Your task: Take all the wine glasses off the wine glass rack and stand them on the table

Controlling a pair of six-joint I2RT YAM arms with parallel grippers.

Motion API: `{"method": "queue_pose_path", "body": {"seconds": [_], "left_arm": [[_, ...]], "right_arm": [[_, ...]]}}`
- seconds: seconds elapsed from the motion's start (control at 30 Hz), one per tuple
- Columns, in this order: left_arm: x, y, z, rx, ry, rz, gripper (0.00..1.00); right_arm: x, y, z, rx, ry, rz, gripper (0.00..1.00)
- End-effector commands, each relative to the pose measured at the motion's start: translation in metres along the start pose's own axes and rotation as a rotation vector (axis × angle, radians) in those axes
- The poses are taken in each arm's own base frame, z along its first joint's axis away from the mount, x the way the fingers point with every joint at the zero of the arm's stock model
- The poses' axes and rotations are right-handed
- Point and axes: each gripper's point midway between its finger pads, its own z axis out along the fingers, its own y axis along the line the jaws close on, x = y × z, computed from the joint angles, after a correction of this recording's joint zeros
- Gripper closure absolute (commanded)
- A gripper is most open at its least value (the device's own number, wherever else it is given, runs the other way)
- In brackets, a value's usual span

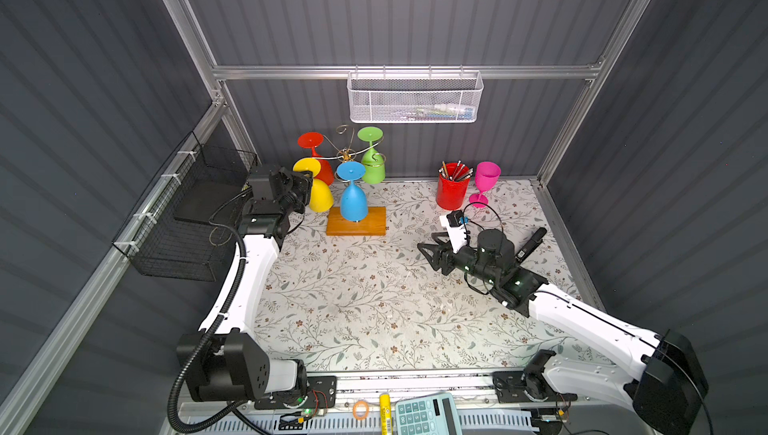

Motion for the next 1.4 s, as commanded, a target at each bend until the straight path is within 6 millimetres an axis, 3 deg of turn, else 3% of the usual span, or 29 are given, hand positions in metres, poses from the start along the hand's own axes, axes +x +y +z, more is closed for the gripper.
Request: {"method": "queue_pose_path", "body": {"seconds": [0.0,0.23,0.77,1.13,1.23,1.37], "left_arm": [[-0.009,-0.026,-0.007,0.069,-0.019,0.015,0.69],[-0.013,-0.033,-0.011,0.084,-0.035,0.026,0.79],[-0.018,-0.042,-0.012,0.102,-0.049,0.042,0.87],[-0.017,-0.039,-0.010,0.093,-0.048,0.047,0.98],[-0.017,-0.038,-0.010,0.089,-0.046,0.046,0.98],[-0.016,-0.037,-0.013,0.082,-0.044,0.056,0.82]], "right_arm": [[0.001,0.001,0.002,-0.005,0.002,-0.010,0.39],[0.001,0.001,0.003,-0.004,0.002,-0.009,0.39],[0.002,0.002,0.004,-0.005,0.003,-0.007,0.39],[0.004,0.002,0.005,-0.010,0.009,-0.005,0.39],[0.004,0.002,0.005,-0.010,0.008,-0.006,0.39],[0.004,0.002,0.005,-0.010,0.010,-0.006,0.38]]}}
